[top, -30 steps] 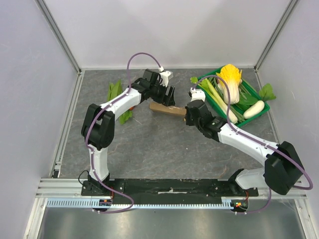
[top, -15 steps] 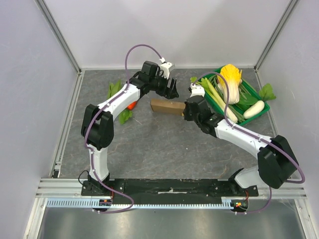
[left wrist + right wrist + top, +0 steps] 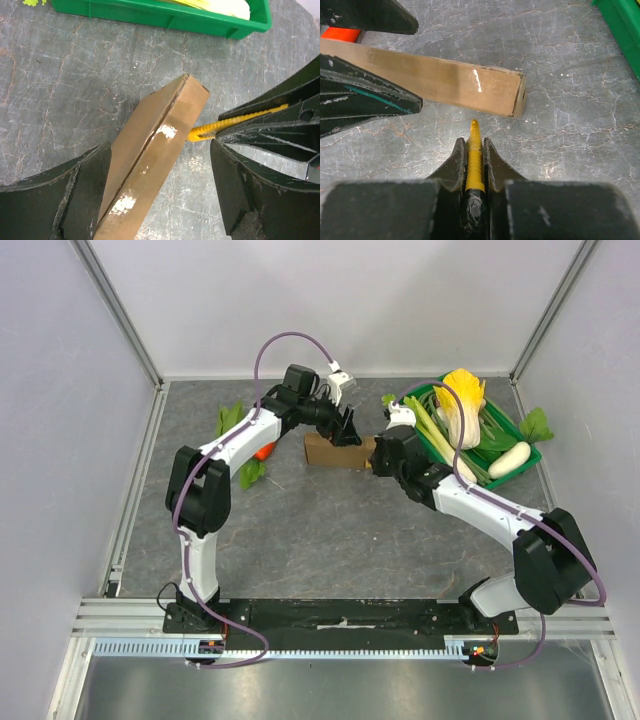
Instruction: Unpack the express box
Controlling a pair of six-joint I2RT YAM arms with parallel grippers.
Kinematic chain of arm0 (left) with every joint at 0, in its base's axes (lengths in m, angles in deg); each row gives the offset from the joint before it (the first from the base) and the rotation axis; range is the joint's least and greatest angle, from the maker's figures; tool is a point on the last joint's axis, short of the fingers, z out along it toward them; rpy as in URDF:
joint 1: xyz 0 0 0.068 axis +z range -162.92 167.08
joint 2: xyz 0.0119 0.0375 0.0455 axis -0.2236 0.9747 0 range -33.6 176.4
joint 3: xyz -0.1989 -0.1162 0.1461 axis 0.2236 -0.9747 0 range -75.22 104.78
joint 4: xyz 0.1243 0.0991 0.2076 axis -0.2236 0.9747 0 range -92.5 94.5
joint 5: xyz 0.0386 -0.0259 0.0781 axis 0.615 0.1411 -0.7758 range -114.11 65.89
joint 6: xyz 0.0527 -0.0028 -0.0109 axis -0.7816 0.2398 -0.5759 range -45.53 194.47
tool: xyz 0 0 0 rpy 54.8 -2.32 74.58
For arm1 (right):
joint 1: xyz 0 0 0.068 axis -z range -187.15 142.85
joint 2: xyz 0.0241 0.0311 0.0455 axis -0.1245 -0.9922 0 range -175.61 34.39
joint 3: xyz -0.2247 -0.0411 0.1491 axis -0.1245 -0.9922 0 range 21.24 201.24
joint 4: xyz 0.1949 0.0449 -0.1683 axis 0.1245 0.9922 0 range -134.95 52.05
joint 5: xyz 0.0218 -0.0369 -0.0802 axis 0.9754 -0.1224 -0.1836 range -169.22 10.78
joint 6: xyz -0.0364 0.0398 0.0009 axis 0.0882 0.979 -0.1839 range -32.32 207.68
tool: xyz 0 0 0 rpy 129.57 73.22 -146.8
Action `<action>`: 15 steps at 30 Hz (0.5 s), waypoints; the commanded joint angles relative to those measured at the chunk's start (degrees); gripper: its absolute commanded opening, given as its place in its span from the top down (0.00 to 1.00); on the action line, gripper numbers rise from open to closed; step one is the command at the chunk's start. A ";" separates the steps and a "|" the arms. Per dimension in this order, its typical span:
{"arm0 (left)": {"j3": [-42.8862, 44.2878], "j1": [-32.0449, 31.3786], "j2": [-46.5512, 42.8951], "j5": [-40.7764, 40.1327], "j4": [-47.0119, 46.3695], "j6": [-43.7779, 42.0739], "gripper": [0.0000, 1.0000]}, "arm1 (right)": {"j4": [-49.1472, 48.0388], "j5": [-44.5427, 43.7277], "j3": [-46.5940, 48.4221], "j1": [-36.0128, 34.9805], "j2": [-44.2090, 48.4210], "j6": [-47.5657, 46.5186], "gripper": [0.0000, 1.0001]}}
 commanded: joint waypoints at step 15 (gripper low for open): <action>-1.47 -4.04 1.08 -10.65 0.09 -19.22 0.14 | -2.06 5.07 1.16 4.35 0.93 2.11 1.00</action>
